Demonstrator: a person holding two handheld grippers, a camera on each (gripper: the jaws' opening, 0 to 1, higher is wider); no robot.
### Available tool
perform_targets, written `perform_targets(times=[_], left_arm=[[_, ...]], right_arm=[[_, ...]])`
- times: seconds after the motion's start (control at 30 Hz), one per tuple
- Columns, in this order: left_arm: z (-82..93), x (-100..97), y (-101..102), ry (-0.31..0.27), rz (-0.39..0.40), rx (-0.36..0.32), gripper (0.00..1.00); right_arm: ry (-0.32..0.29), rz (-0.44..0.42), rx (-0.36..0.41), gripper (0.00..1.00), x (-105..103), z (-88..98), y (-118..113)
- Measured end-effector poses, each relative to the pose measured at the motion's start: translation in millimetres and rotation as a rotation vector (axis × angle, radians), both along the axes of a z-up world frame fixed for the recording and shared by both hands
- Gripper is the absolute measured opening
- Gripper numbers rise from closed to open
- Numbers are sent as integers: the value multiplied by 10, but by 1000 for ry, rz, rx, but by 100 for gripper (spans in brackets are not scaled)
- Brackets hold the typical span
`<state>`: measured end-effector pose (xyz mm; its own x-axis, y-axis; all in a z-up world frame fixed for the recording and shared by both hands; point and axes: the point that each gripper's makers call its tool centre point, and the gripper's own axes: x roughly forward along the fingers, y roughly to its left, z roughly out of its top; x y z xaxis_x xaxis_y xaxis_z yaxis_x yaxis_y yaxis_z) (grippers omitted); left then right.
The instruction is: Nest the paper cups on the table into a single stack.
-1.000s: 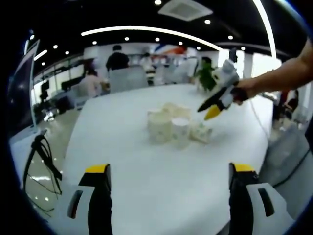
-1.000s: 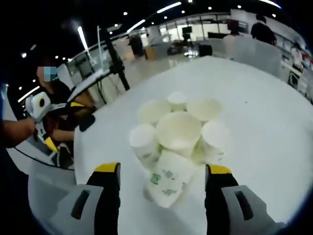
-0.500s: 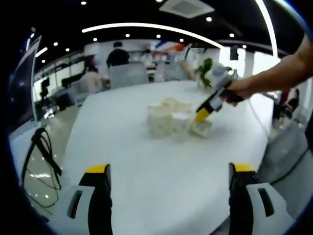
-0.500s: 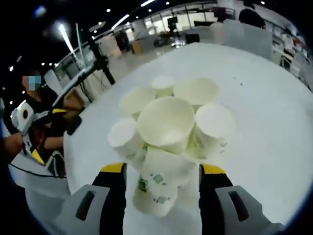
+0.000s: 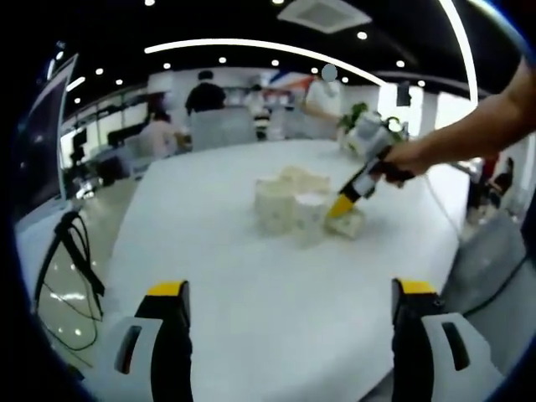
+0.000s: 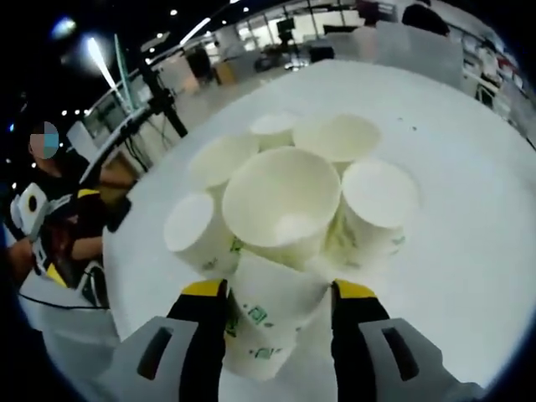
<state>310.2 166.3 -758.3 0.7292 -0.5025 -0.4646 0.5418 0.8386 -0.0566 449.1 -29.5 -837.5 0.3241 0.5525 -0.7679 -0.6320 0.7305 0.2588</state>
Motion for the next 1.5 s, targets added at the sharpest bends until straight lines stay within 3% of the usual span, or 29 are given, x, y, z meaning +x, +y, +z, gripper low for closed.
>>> perform_targets(times=[0.17,0.27,0.43,0.63,0.73,0.8,0.87,1.33,1.5], left_arm=[[35,29,-28,-8,-5,-5,99],[24,28,-59,-8,-12,-6,99],[23,19,-106,-7,-17,-10,99],[27,-6,-74,-7,-17,-5,99],[22,-16,-40,-6,-8,-4,99],[16,-30,-31,-3,-5,-3,99],[4,-35,-19,-1,-4,2,99],[-12,8,-59,2,-12,4,99],[15,38,-106,-7,-22,-7,99]], right_arm=[[11,64,-17,46,-83,6,-81],[-26,145,-60,47,-112,7,-139],[-2,85,-52,48,-88,17,-176],[72,19,-20,58,-117,-33,-122],[66,20,-22,54,-112,-38,-90],[81,23,-20,43,-134,-41,-71],[87,21,-14,43,-135,-56,-44],[37,68,-23,40,-183,-19,-83],[-19,104,-15,39,-209,41,-90]])
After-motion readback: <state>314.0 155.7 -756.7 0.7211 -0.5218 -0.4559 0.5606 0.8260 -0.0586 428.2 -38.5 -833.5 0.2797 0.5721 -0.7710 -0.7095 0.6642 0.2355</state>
